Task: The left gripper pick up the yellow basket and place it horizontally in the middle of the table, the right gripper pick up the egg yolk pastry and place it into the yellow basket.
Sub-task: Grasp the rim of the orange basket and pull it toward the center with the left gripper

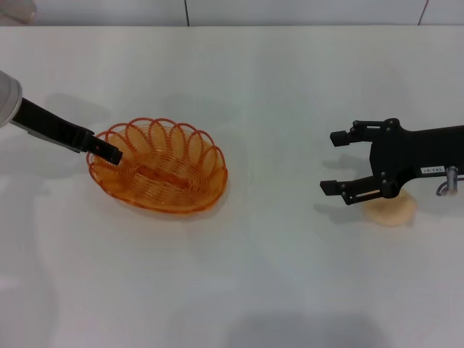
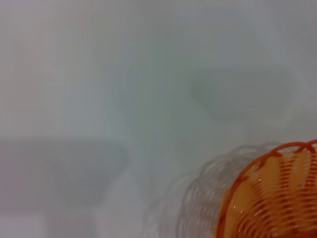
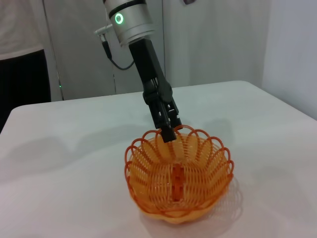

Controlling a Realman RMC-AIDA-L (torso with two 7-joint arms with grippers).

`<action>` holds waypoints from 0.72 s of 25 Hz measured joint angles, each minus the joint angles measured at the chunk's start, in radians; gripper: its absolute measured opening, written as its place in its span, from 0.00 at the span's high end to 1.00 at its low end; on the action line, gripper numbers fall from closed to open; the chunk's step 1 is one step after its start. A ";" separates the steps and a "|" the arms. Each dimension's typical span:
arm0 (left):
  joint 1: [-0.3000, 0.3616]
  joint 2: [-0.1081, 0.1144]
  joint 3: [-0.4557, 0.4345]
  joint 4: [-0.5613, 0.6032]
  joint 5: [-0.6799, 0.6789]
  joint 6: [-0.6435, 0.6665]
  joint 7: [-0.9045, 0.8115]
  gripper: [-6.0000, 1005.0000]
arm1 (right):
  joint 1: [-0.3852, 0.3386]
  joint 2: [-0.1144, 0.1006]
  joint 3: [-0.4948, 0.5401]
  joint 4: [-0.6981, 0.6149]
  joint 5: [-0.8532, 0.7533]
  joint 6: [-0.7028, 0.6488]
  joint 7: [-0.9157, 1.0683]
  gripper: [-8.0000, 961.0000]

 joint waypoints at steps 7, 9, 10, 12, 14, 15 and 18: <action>-0.001 -0.002 0.004 -0.001 0.002 -0.014 0.001 0.14 | 0.000 0.001 -0.010 0.008 0.000 0.013 0.000 0.08; -0.001 -0.002 0.011 -0.008 0.003 -0.021 0.001 0.14 | 0.000 0.001 -0.011 0.009 0.002 0.013 0.000 0.08; -0.002 -0.002 0.014 -0.010 0.004 -0.024 0.001 0.17 | 0.000 0.001 -0.011 0.009 0.004 0.014 0.000 0.08; -0.002 -0.002 0.017 -0.013 0.004 -0.030 0.001 0.24 | 0.000 0.001 -0.011 0.009 0.005 0.014 0.000 0.08; -0.002 -0.003 0.018 -0.013 0.005 -0.033 0.001 0.30 | 0.000 0.001 -0.011 0.009 0.006 0.014 0.000 0.08; -0.002 -0.003 0.018 -0.013 0.005 -0.034 0.001 0.34 | 0.000 0.002 -0.011 0.009 0.006 0.014 0.000 0.08; -0.002 -0.003 0.018 -0.014 0.004 -0.039 0.000 0.48 | 0.000 0.002 -0.011 0.009 0.006 0.014 0.000 0.08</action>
